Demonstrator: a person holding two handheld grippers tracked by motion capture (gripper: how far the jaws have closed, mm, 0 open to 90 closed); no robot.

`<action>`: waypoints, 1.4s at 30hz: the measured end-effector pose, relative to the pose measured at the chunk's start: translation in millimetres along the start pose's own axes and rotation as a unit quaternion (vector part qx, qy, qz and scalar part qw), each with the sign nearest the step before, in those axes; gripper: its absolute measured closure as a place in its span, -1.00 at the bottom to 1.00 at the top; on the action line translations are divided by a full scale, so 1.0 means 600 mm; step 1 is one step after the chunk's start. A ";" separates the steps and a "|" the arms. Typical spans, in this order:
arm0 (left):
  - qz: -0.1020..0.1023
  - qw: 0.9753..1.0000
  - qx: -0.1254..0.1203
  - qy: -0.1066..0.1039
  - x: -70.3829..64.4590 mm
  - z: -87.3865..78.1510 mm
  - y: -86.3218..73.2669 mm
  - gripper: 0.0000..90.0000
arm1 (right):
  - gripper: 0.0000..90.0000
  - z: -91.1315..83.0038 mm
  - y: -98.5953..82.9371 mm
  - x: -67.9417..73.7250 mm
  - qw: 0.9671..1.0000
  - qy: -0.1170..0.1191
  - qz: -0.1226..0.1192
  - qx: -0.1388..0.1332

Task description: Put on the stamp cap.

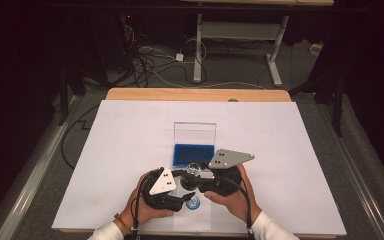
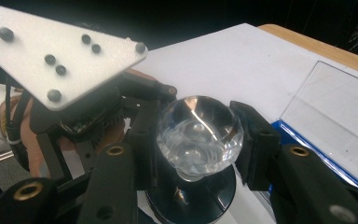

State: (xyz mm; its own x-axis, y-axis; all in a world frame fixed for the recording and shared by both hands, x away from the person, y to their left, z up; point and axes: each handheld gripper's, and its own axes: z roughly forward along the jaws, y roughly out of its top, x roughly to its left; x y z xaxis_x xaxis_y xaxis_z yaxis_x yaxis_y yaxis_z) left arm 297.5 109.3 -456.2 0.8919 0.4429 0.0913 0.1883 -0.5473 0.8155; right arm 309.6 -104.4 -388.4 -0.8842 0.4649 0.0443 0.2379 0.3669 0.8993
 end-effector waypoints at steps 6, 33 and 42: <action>0.003 1.000 0.008 0.002 -0.004 0.007 -0.003 -0.49 | 0.26 -0.008 0.002 -0.004 1.000 -0.007 -0.001 -0.005; -0.007 0.999 0.024 0.025 0.016 -0.002 -0.020 -0.49 | 0.26 -0.042 0.011 -0.015 0.999 -0.025 -0.013 -0.022; -0.005 0.999 0.017 0.034 0.027 -0.021 -0.024 -0.51 | 0.26 -0.052 0.009 -0.023 0.999 -0.035 -0.013 -0.023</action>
State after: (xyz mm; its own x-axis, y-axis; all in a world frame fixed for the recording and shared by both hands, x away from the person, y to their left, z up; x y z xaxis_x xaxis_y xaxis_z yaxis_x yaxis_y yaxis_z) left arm 304.4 133.2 -459.1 0.8598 0.4956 0.1228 0.2122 -0.5657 0.7968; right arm 310.7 -133.9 -370.4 -0.8591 0.5118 -0.0086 0.1955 0.3435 0.9186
